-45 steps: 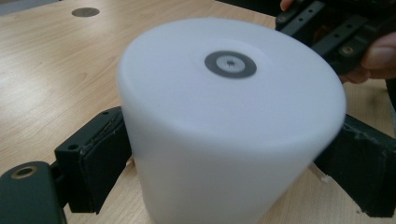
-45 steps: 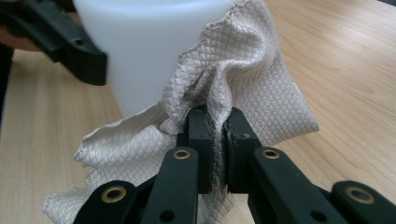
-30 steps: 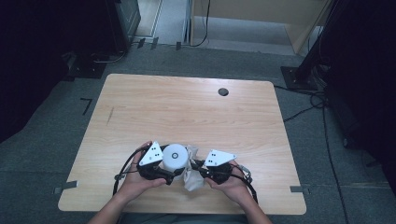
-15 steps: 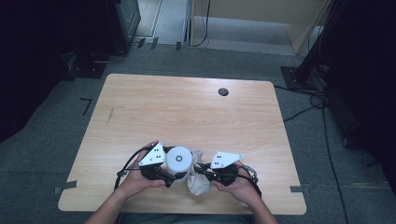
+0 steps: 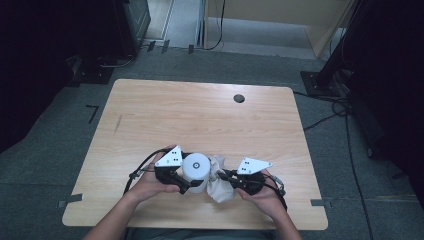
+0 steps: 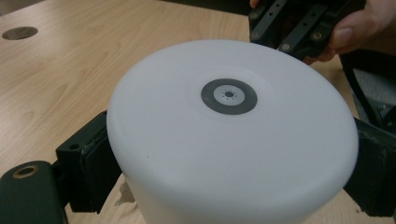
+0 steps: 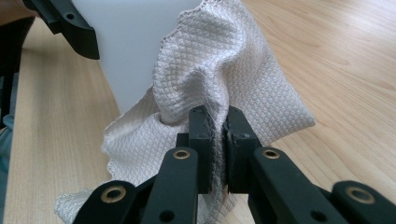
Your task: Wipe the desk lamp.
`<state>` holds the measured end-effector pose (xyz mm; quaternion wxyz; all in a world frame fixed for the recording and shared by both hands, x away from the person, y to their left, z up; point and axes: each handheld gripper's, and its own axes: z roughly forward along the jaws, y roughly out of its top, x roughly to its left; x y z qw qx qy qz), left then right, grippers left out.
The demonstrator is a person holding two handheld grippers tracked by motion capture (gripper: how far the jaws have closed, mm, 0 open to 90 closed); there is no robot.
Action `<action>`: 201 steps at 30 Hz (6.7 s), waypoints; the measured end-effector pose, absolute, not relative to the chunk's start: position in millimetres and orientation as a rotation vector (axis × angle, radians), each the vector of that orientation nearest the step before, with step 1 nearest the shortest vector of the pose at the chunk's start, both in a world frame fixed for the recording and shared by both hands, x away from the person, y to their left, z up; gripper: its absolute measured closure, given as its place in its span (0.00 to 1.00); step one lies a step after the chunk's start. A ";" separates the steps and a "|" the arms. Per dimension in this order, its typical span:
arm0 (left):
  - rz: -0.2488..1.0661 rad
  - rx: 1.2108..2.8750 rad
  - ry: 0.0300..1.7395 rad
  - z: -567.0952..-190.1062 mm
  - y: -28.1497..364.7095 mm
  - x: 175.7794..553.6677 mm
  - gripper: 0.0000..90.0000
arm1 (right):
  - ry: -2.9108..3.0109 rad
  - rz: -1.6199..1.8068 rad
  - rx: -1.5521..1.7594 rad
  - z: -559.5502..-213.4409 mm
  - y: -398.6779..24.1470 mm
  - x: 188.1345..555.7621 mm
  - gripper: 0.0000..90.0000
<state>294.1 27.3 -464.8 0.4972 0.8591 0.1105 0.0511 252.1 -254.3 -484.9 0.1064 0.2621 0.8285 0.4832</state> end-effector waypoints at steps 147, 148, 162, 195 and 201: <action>0.156 2.050 0.392 -469.8 27.5 291.8 0.09 | 2.555 1.262 0.722 -503.8 -214.8 247.7 0.93; 0.156 2.049 0.392 -469.9 27.7 291.9 0.09 | 2.553 1.267 0.731 -504.3 -214.4 248.2 0.93; 0.137 2.037 0.371 -472.2 29.0 293.6 0.09 | 2.290 1.579 0.677 -445.7 -226.1 238.4 0.93; 0.261 2.081 0.725 -437.1 13.3 267.1 0.00 | 2.450 1.304 0.938 -505.3 -229.9 260.6 0.92; 0.381 2.106 0.877 -435.8 -3.9 254.1 0.00 | 2.444 1.295 0.941 -505.3 -229.9 260.1 0.92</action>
